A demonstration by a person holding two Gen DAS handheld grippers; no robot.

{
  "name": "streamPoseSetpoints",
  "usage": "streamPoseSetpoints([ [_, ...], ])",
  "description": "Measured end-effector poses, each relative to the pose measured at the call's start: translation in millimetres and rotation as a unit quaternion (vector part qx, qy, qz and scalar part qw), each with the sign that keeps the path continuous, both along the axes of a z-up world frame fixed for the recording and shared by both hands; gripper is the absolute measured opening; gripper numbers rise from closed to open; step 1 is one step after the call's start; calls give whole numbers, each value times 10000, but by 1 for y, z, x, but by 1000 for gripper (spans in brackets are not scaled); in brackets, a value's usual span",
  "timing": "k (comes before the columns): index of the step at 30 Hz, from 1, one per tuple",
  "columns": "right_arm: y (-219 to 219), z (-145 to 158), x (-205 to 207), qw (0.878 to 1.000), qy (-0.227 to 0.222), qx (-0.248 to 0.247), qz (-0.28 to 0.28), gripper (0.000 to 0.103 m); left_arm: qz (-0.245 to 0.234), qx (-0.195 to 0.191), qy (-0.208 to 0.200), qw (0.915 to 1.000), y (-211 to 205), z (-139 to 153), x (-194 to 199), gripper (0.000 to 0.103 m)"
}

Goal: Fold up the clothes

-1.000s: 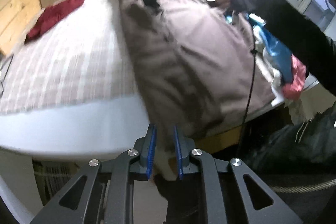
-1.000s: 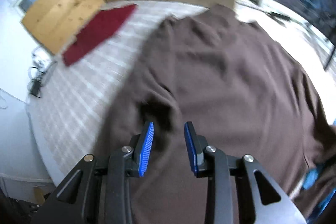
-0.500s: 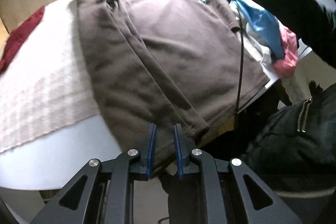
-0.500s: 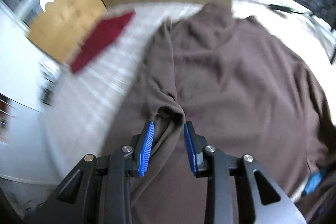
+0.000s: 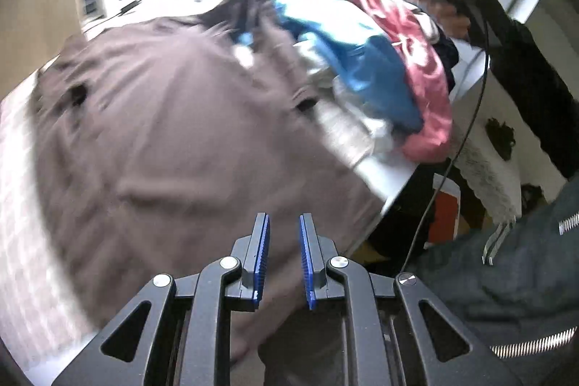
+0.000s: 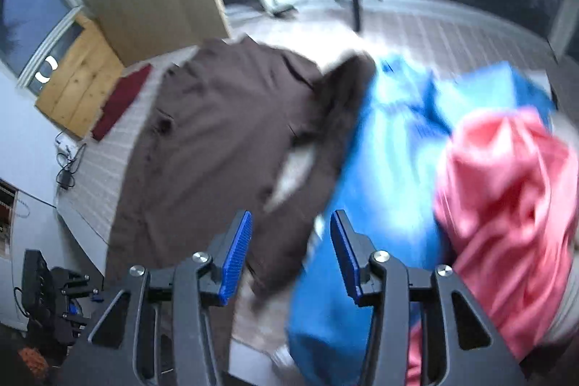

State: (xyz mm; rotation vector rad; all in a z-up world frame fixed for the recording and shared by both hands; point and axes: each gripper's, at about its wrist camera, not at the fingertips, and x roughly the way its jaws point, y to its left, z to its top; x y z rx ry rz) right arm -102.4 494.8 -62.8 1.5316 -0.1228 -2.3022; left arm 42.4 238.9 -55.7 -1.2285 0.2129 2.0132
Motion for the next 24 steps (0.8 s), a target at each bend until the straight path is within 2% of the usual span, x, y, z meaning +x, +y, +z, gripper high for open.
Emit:
streamPoseSetpoints([
  [4,19,1,1,9997,-10,-230,-41,45,-298,120,144,9994,57,2,-36,27],
  [7,29,10,1,9993,45,-358,62,45,-497,-89,220,9985,106,-11,-66,28],
  [9,36,14,7,9988,92,-450,182,45,-541,-381,299,9974,131,-25,-83,28],
  [12,44,19,15,9978,93,-596,290,45,-474,-662,282,9963,155,-46,-107,28],
  [13,46,20,18,9976,104,-609,299,45,-468,-700,236,9962,158,-53,-113,26],
  [14,49,20,20,9977,112,-612,280,45,-477,-735,123,9961,160,-60,-118,6],
  [15,53,21,22,9977,119,-614,256,45,-481,-708,-39,9963,160,-65,-122,2],
  [17,61,24,27,9977,170,-627,203,45,-460,-412,-291,9977,152,-60,-127,2],
  [20,69,29,32,9983,266,-509,104,45,-316,221,-366,9986,135,-24,-128,2],
  [21,70,31,34,9984,300,-481,73,45,-245,572,-418,9972,127,-6,-128,2],
  [23,72,36,37,9982,393,-455,36,45,-257,1409,-398,9889,116,35,-124,2],
  [24,75,40,38,9979,438,-473,-47,45,-273,1582,-298,9866,116,51,-121,2],
])
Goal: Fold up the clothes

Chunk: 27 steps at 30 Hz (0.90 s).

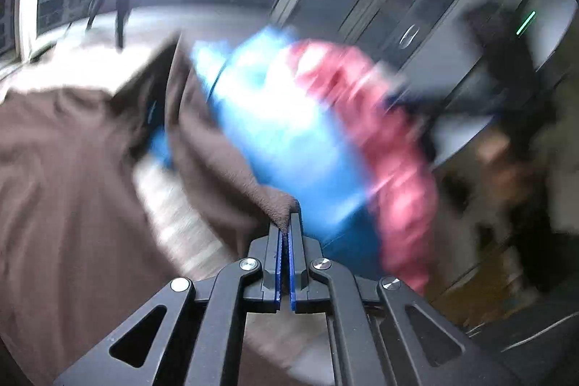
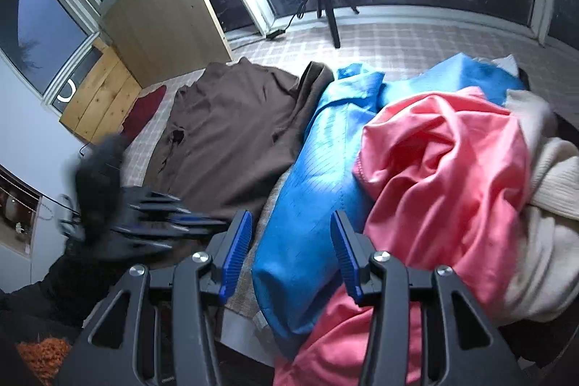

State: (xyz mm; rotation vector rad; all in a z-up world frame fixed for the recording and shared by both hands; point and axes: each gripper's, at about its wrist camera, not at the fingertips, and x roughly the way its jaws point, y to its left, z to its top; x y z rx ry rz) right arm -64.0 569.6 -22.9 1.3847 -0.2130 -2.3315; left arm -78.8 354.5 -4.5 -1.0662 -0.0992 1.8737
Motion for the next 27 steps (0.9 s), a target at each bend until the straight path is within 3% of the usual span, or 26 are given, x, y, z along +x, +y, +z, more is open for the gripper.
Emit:
streamPoseSetpoints([
  [3,19,21,2,9988,258,17,-412,45,-367,603,262,9972,22,48,9,2],
  [7,58,59,3,9916,688,118,-1084,45,-945,1061,273,9895,89,77,8,6],
  [8,71,67,2,9891,740,176,-1262,45,-1089,993,277,9887,109,78,10,27],
  [10,92,79,2,9833,809,317,-1599,47,-1382,358,293,9893,158,66,15,45],
  [12,107,83,4,9785,805,414,-1855,51,-1608,-318,463,9854,187,51,28,41],
  [16,98,62,16,9814,548,594,-1743,51,-1712,-132,331,9846,139,41,44,43],
  [19,68,40,30,9859,379,887,-1365,51,-1398,-267,391,9890,79,30,41,44],
  [23,30,18,45,9873,265,1278,-901,51,-585,-1130,248,9916,5,-4,-1,41],
  [27,-1,-2,57,9831,224,1758,-463,51,-228,-2045,760,9756,-25,-30,-38,41],
])
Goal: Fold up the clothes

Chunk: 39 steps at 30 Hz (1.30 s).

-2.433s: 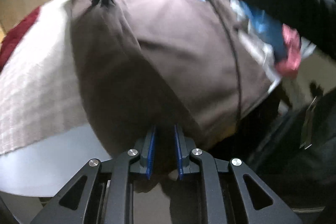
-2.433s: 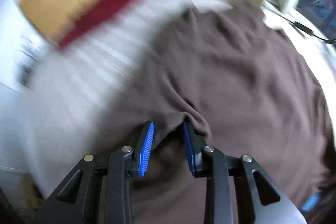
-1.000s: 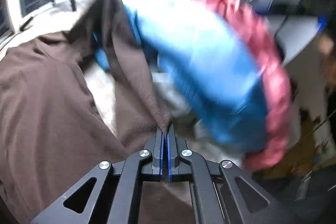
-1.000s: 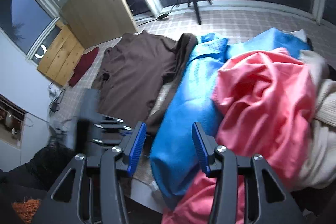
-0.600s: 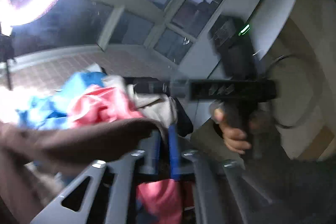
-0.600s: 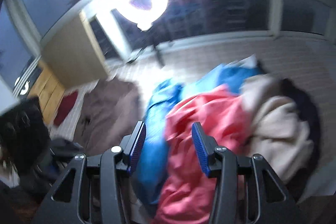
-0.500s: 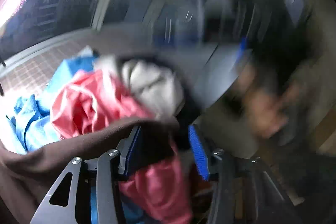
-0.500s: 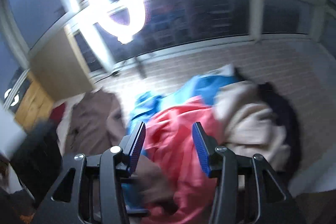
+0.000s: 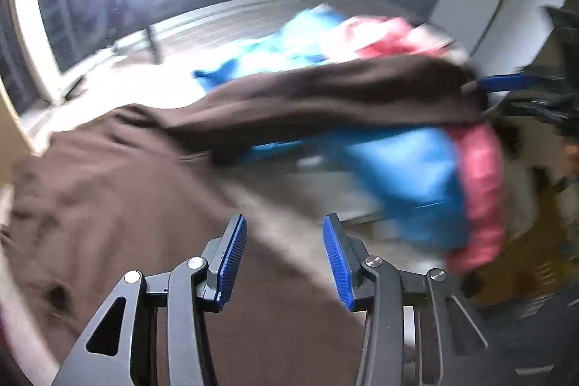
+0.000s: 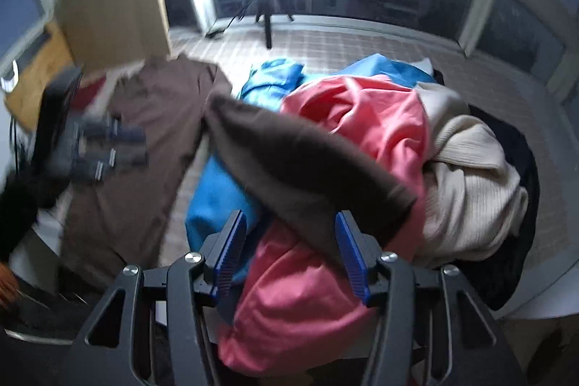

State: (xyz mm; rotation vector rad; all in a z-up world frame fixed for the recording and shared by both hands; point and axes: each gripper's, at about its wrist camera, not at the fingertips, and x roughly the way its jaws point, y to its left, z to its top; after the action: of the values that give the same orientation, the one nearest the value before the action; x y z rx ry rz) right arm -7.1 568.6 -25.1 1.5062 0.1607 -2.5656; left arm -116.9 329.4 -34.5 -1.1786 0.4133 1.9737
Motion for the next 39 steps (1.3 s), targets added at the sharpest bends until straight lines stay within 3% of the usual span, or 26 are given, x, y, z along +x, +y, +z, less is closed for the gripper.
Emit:
streamPoseSetpoints([
  [3,-24,-21,-5,9958,-90,797,442,51,14,-221,4,9998,-5,-11,-24,41],
  [6,-37,-41,-12,9820,-77,1687,845,51,28,-277,-72,9996,-3,-19,-38,41],
  [8,-37,-50,-18,9756,-95,1952,997,51,28,-318,-57,9995,1,-20,-37,41],
  [9,-36,-55,-21,9725,-105,2066,1067,44,26,-316,-50,9995,3,-20,-36,41],
  [10,-35,-59,-24,9692,-115,2181,1136,12,31,-298,-35,9995,4,-17,-33,41],
  [11,-29,-57,-28,9743,-230,1939,1123,3,35,-275,-20,9996,5,-15,-30,41],
  [13,-11,-37,-34,9878,-333,1109,1045,3,41,-212,9,9998,4,-11,-23,42],
  [16,21,1,-45,9957,-286,95,875,3,98,-260,126,9995,3,-6,-18,43],
  [22,101,62,-83,9841,-246,-1725,349,3,243,-352,224,9988,20,-12,-34,43],
  [25,135,59,-112,9865,-241,-1615,-95,3,262,-352,257,9987,37,-17,-51,43],
  [29,184,19,-161,9848,-609,-1244,-1051,6,210,-173,203,9994,58,-21,-79,43],
  [32,208,-5,-161,9736,-852,-1754,-1191,9,278,-9,126,9995,72,-24,-107,43],
  [34,214,-16,-152,9687,-953,-1987,-1142,31,228,166,-79,9996,81,-28,-125,43],
  [36,213,-22,-144,9680,-974,-2037,-1096,46,154,37,-108,9998,92,-35,-138,45],
  [39,210,-32,-132,9678,-1044,-2015,-1088,48,-8,-345,216,9992,91,-32,-139,43],
])
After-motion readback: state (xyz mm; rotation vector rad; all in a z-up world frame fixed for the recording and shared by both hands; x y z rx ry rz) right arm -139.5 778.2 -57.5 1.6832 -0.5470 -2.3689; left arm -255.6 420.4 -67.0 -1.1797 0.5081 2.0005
